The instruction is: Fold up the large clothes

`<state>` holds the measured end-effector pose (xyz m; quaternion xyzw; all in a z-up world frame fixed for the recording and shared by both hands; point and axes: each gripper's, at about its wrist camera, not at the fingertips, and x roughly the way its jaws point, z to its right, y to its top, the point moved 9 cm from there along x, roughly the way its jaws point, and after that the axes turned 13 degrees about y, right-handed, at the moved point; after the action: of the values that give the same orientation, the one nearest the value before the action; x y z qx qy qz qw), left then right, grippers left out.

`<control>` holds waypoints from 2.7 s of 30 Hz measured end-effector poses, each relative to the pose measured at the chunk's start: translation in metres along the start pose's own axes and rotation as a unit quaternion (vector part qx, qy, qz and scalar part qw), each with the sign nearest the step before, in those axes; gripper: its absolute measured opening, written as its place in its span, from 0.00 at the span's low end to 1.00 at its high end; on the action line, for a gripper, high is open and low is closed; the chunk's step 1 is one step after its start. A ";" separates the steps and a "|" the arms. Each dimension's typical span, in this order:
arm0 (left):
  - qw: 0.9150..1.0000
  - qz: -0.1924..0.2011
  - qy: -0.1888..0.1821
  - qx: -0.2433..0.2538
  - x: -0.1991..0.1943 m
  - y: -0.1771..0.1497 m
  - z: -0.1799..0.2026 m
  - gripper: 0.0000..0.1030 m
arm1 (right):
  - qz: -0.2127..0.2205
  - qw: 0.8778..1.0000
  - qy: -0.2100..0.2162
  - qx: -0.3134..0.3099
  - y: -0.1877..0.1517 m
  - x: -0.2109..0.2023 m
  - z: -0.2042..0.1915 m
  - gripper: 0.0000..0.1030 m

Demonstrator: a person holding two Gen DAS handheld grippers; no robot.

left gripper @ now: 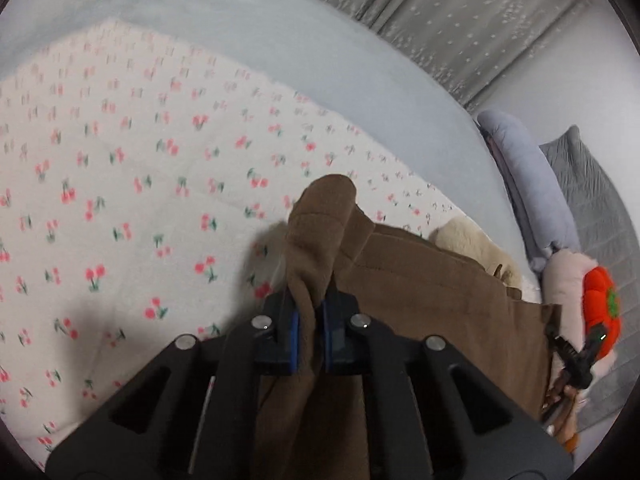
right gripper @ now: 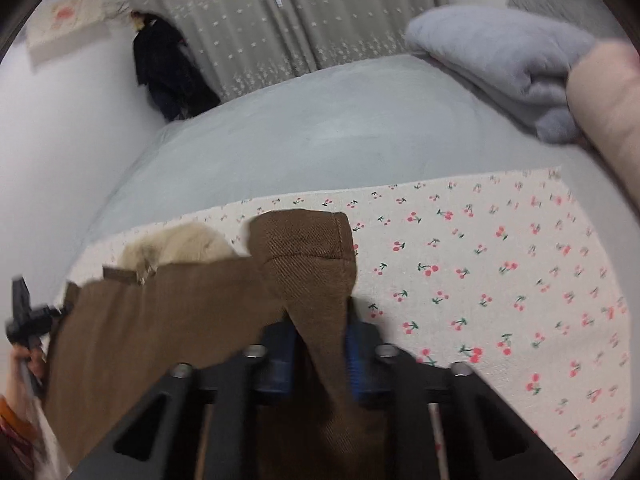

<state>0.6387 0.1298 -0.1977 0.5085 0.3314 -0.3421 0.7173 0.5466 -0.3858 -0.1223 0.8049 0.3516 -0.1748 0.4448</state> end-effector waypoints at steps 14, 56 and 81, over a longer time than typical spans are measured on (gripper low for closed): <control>0.999 0.023 0.046 -0.001 0.044 -0.019 -0.018 0.30 | 0.009 0.990 -0.006 0.138 -0.042 0.029 0.075 0.23; 0.984 0.067 0.081 0.144 -0.126 -0.209 0.054 0.85 | -0.007 0.999 0.042 0.024 -0.186 -0.142 -0.023 0.74; 0.982 0.081 0.094 0.140 -0.133 -0.202 0.023 0.89 | 0.060 0.997 -0.015 -0.043 -0.174 -0.158 -0.058 0.60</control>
<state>0.4015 0.0778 -0.1836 0.6587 0.3039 -0.2767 0.6302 0.3101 -0.3399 -0.1003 0.8018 0.3033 -0.1445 0.4941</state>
